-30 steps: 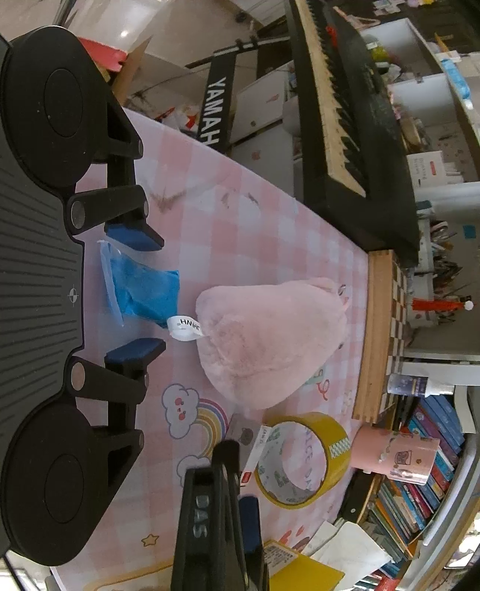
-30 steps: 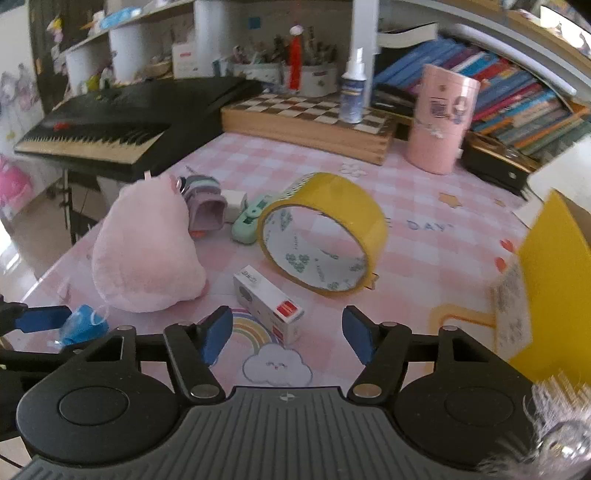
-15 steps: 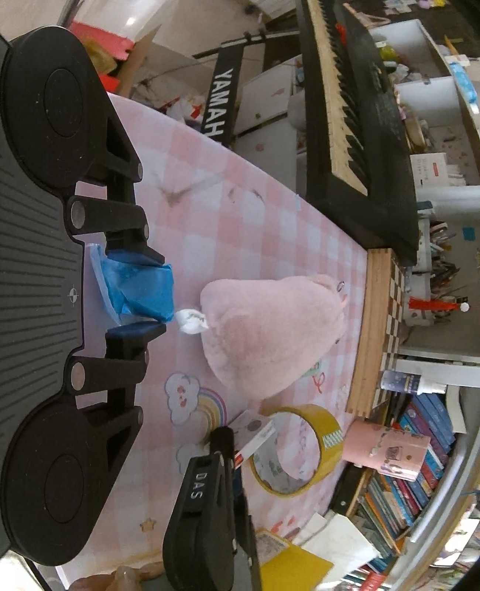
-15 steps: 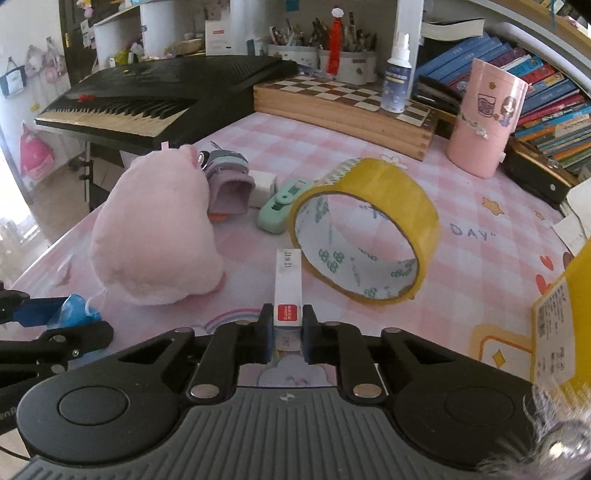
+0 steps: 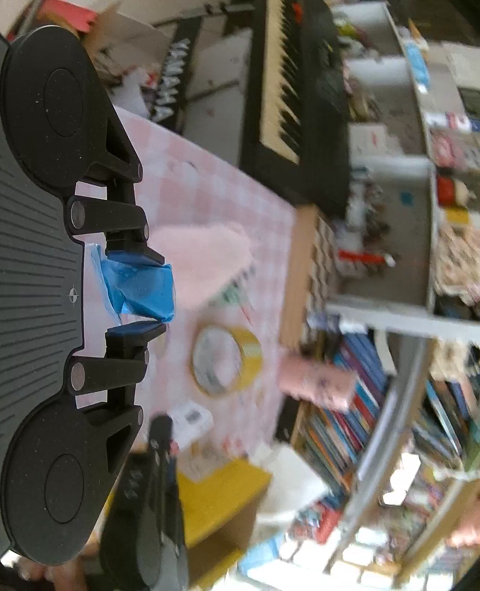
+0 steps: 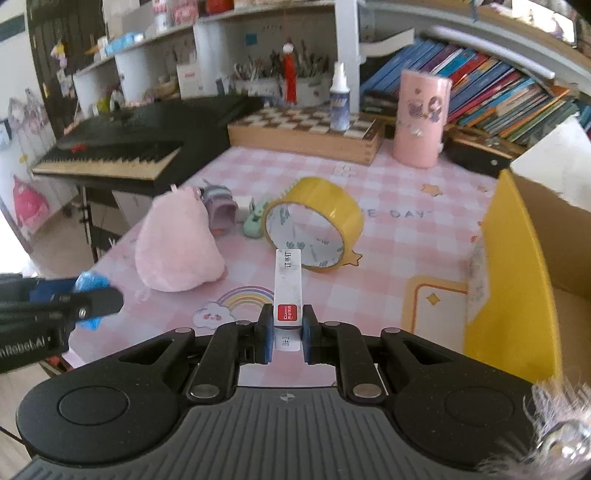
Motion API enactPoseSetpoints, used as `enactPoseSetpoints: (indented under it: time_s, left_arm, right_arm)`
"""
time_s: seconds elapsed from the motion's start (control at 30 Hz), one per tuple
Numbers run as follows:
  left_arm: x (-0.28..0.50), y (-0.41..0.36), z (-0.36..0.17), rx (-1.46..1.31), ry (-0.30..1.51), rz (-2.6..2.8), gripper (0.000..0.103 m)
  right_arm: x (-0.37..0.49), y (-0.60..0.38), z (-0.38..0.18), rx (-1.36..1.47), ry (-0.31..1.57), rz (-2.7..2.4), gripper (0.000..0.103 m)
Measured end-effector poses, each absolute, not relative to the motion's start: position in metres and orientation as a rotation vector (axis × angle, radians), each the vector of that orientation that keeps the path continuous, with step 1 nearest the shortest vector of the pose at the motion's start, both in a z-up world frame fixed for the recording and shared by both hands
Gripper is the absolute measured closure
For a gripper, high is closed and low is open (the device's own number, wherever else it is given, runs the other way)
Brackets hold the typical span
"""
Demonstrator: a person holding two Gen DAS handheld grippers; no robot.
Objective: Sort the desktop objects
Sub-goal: 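Carry the blue bag and white box with both tools over the yellow box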
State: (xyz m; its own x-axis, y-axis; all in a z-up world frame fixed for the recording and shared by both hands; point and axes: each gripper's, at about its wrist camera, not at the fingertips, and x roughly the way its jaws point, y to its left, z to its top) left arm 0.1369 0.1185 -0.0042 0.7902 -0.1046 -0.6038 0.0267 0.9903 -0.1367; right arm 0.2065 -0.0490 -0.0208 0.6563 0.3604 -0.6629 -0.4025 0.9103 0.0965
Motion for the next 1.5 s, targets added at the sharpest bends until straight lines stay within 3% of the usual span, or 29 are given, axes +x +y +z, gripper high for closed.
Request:
enactPoseSetpoints:
  time_s: [0.8, 1.5]
  left_arm:
    - [-0.004, 0.080, 0.000, -0.080, 0.680, -0.269, 0.074]
    - [-0.027, 0.008, -0.003, 0.039, 0.718, -0.555, 0.075]
  right_arm:
    - [0.020, -0.092, -0.005, 0.059, 0.749, 0.236, 0.090]
    - [-0.060, -0.161, -0.010, 0.180, 0.787, -0.035, 0.090]
